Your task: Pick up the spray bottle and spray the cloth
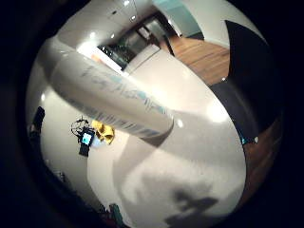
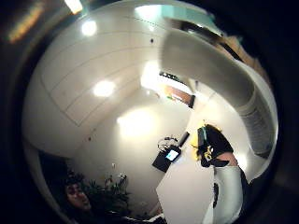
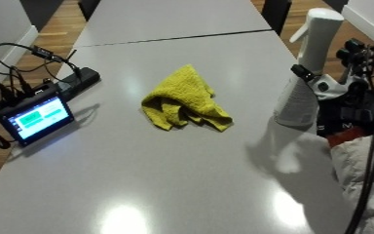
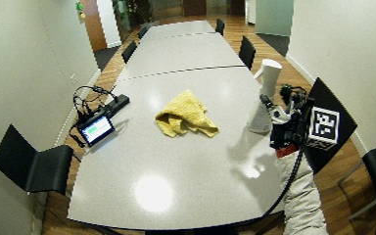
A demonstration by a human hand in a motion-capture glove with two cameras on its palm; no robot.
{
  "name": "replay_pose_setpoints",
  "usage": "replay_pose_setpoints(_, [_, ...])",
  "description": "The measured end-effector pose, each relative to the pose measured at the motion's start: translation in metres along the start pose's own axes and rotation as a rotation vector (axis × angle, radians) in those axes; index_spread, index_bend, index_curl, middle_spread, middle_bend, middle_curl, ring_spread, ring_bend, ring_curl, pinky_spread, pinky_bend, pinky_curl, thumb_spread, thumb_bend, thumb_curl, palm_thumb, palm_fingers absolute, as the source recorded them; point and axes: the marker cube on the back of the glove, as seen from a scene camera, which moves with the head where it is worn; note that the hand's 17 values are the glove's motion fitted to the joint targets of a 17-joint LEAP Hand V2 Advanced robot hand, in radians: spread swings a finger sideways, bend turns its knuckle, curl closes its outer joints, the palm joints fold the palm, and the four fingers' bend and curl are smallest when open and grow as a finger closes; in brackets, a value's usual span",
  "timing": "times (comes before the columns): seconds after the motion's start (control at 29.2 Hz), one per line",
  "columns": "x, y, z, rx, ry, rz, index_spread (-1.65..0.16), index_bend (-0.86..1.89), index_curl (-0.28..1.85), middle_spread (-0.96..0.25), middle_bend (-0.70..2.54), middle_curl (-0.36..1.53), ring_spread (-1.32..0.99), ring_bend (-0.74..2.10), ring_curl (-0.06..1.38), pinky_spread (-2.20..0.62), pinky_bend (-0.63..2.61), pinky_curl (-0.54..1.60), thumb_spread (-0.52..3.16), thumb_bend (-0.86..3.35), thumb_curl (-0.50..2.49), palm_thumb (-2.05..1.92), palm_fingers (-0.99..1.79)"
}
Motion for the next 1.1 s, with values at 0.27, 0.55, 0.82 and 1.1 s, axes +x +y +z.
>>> replay_pose_setpoints(0.27, [0.079, -0.004, -0.025, -0.014, 0.097, 0.191, -0.29, 0.10, 0.30, -0.11, 0.51, 0.41, -0.13, 0.62, 0.35, -0.03, 0.36, 0.28, 0.81, 0.18, 0.49, 1.02, 0.81])
replay_pose_setpoints(0.55, [0.087, -0.024, -0.027, 0.036, 0.141, 0.180, -0.28, 0.11, 0.31, -0.13, 0.48, 0.45, -0.15, 0.65, 0.42, -0.13, 0.47, 0.36, 0.64, 0.14, 0.54, 1.11, 0.93])
replay_pose_setpoints(0.82, [0.043, -0.066, 0.010, -0.236, 0.671, -0.020, -0.28, 0.15, 0.33, -0.13, 0.47, 0.47, -0.15, 0.61, 0.44, -0.16, 0.43, 0.38, 0.49, 0.08, 0.58, 1.15, 0.99])
replay_pose_setpoints(1.1, [0.015, -0.091, 0.048, -0.422, 1.171, -0.177, -0.28, 0.14, 0.35, -0.13, 0.45, 0.49, -0.16, 0.56, 0.45, -0.19, 0.39, 0.39, 0.40, 0.01, 0.61, 1.16, 1.06])
